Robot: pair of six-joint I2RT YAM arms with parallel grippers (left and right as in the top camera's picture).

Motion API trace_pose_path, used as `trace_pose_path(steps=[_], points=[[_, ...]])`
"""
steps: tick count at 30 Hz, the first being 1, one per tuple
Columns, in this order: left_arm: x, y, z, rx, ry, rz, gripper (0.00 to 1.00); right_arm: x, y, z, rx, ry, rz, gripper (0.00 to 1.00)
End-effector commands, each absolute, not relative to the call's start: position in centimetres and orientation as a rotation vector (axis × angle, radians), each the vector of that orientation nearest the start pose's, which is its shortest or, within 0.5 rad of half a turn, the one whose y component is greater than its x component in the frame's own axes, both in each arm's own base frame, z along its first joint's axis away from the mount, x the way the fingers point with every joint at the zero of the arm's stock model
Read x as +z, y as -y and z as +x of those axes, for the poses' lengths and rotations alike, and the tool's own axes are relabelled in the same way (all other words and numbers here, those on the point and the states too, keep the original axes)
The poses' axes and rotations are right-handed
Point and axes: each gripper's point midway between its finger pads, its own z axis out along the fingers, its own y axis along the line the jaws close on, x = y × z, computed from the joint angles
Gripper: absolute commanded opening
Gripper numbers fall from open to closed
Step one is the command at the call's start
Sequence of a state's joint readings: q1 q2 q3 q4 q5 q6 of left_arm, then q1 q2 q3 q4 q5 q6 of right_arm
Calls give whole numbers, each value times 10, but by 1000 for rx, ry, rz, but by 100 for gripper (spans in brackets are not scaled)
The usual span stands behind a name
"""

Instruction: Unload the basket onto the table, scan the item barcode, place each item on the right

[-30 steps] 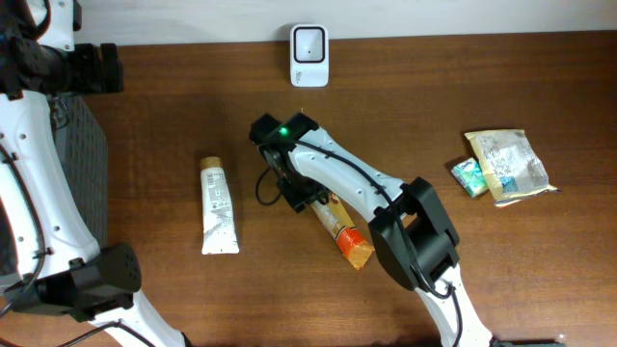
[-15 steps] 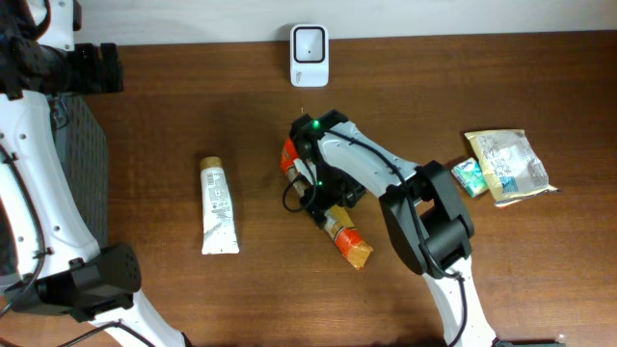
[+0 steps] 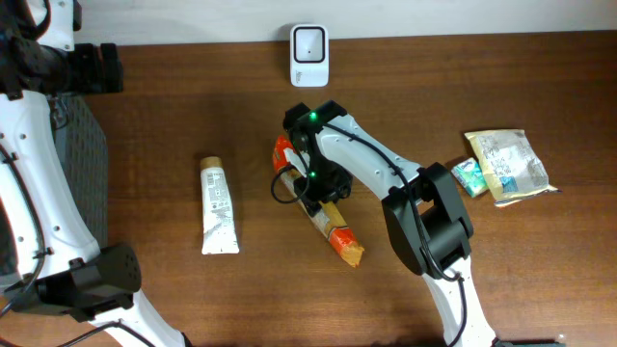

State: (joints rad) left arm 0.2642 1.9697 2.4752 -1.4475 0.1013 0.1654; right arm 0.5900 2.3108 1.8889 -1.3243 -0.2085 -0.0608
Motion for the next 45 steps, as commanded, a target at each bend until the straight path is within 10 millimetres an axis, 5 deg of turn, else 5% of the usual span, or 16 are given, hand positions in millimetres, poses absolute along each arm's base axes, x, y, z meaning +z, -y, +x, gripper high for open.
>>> trace_pose_path(steps=[1,6,7,10,13,18,21,26,32,38,42,45], points=[[332,-100,441,49,-2497,-59,99,20,-271,322,363,-3140,-1011,53],[332,-100,441,49,-2497,-59,99,5,-269,319,360,-3153,-983,52],[332,-100,441,49,-2497,-59,99,5,-269,320,360,-3150,-983,47],[332,-100,441,49,-2497,-59,99,6,-271,321,370,-3141,-982,4],[332,-100,441,49,-2497,-59,99,21,-278,319,502,-3146,-956,4],[332,-100,441,49,-2497,-59,99,136,-301,336,1267,-2848,-921,4],[332,-100,441,49,-2497,-59,99,214,-280,357,1647,-2530,-829,4],[332,-100,441,49,-2497,-59,99,286,-233,391,2037,-2090,-583,4],[332,-100,441,49,-2497,-59,99,308,-186,406,2016,-2039,-430,4],[332,-100,441,49,-2497,-59,99,376,-142,384,1863,-1938,-433,4],[332,-100,441,49,-2497,-59,99,400,-131,371,1785,-1886,-472,4],[332,-100,441,49,-2497,-59,99,393,-138,377,1691,-1903,-551,4]])
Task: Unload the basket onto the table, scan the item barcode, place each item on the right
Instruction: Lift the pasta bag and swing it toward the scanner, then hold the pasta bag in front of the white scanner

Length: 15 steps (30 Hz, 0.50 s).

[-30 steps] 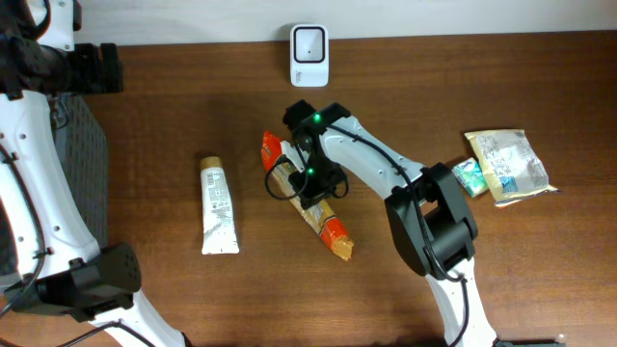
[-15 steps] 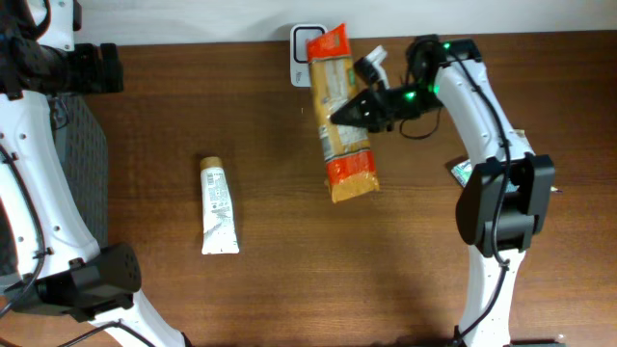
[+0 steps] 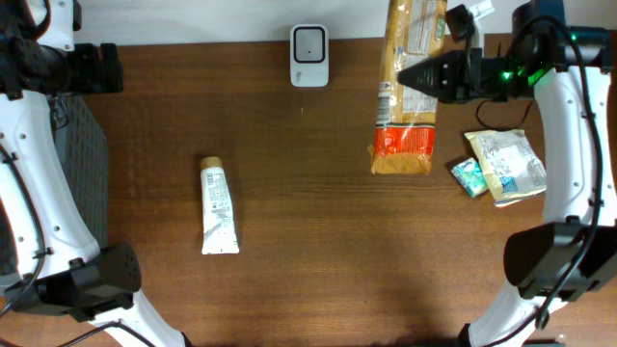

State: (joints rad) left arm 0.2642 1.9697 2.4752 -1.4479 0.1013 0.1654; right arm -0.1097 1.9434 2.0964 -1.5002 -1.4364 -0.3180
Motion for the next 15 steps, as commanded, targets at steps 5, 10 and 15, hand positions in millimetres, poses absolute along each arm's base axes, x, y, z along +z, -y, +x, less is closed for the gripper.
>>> trace_pose_path(steps=[5,10,15], points=[[332,-100,441,49,-2497,-59,99,300,-148,463,590,-2332,-554,4],[332,-100,440,48,-2503,-60,99,297,-187,523,6,-2065,-850,4],[332,-100,440,47,-2503,-60,99,283,-226,567,-169,-1781,-1109,4]])
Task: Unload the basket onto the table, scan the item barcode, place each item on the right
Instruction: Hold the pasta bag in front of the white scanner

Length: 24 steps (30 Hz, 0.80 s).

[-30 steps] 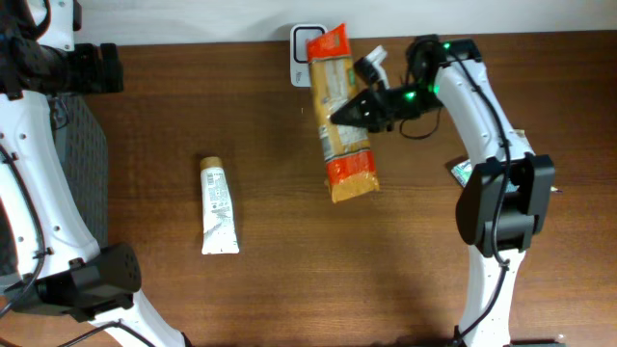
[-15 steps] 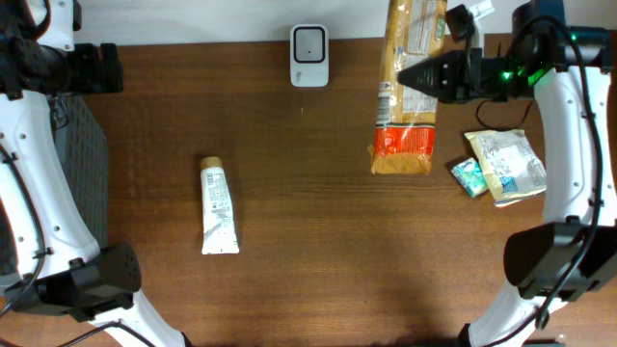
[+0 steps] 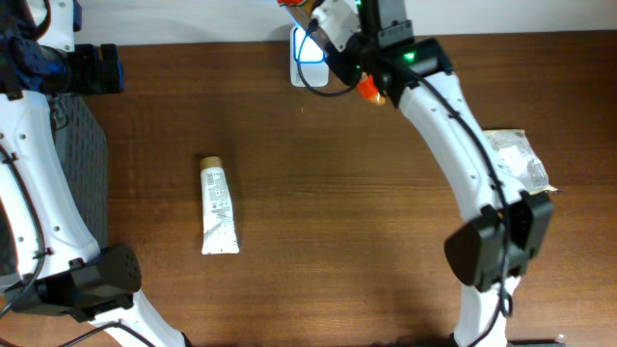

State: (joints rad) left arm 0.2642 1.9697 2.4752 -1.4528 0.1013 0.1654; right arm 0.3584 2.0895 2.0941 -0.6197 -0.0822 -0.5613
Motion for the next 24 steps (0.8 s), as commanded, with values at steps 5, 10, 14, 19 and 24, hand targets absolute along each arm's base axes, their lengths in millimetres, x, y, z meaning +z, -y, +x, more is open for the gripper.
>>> trace_pose_path(steps=[5,10,14,19,24], points=[[332,-100,440,47,-2503,-60,99,270,-246,605,-204,-1645,-1090,4],[332,-100,440,48,-2503,-60,99,241,-293,624,-237,-1509,-1106,4],[332,-100,440,48,-2503,-60,99,201,-297,634,-465,-1480,-1221,4],[332,-100,440,47,-2503,-60,99,200,-281,645,-690,-1448,-1251,4],[331,-100,440,47,-2504,-60,99,201,-282,645,-707,-1420,-1276,4]])
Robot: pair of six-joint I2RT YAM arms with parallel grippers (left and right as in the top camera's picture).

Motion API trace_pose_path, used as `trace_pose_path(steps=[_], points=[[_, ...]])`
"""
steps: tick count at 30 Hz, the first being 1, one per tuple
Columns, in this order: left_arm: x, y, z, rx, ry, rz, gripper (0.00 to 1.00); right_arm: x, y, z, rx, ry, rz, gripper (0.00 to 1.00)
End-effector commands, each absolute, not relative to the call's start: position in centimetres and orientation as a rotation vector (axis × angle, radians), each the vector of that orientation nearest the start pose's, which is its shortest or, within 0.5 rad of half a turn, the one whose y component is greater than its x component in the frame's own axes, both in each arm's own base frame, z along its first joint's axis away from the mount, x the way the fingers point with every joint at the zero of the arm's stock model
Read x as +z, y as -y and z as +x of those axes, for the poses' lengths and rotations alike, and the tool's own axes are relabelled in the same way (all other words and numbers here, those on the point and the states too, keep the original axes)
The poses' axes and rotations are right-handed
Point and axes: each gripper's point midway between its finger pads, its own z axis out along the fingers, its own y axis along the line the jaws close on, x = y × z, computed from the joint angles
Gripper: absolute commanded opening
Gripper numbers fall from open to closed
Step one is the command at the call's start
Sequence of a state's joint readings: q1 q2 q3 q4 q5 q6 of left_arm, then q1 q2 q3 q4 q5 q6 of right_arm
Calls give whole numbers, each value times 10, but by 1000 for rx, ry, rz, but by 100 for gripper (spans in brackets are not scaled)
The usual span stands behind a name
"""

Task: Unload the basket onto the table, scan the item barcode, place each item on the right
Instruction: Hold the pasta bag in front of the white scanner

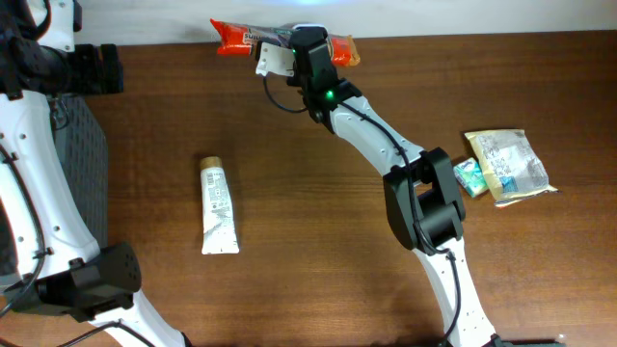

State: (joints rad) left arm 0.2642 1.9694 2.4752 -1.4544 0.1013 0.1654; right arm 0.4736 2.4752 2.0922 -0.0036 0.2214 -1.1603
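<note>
A long orange packet with a red end (236,39) is held level at the table's far edge, red end to the left. My right gripper (308,46) is shut on its middle. Packet and wrist cover the spot at the back wall, so the scanner is hidden. The left arm (29,193) runs up the left edge. Its black end (92,67) is at the far left, and its fingers cannot be made out.
A white tube with a tan cap (219,205) lies left of the middle. At the right lie a yellowish printed packet (508,166) and a small green pack (469,177). A grey mesh piece (82,164) sits by the left arm.
The right gripper has shifted a little left and lower at the back edge. The packet, then mostly out of frame, now lies level across the scanner's place, and the scanner no longer shows.
The right gripper was first down on the orange packet lying mid-table, in front of a white scanner at the back wall. Then it held the packet raised at the far right. Then it was beside the scanner, and now the packet covers it. The left arm stayed put.
</note>
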Motion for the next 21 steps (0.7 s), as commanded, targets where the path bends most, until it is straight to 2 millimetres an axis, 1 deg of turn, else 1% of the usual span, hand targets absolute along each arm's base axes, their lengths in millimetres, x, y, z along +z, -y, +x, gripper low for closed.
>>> trace_pose_path(steps=[1,6,10,12,15,17,19,21], points=[[331,-100,440,47,-2504,-60,99,201,-283,645,-702,-1419,-1280,4],[332,-100,440,48,-2503,-60,99,200,-289,643,-676,-1408,-1292,4],[332,-100,440,47,-2503,-60,99,200,-302,637,-657,-1390,-1307,4],[332,-100,440,47,-2503,-60,99,199,-302,636,-656,-1392,-1310,4],[331,-100,440,47,-2504,-60,99,191,-303,633,-636,-1406,-1347,4],[331,-100,440,47,-2503,-60,99,197,-307,630,-624,-1393,-1350,4],[331,-100,440,47,-2504,-60,99,212,-315,624,-590,-1357,-1355,4],[331,-100,440,47,-2504,-60,99,229,-314,621,-595,-1344,-1337,4]])
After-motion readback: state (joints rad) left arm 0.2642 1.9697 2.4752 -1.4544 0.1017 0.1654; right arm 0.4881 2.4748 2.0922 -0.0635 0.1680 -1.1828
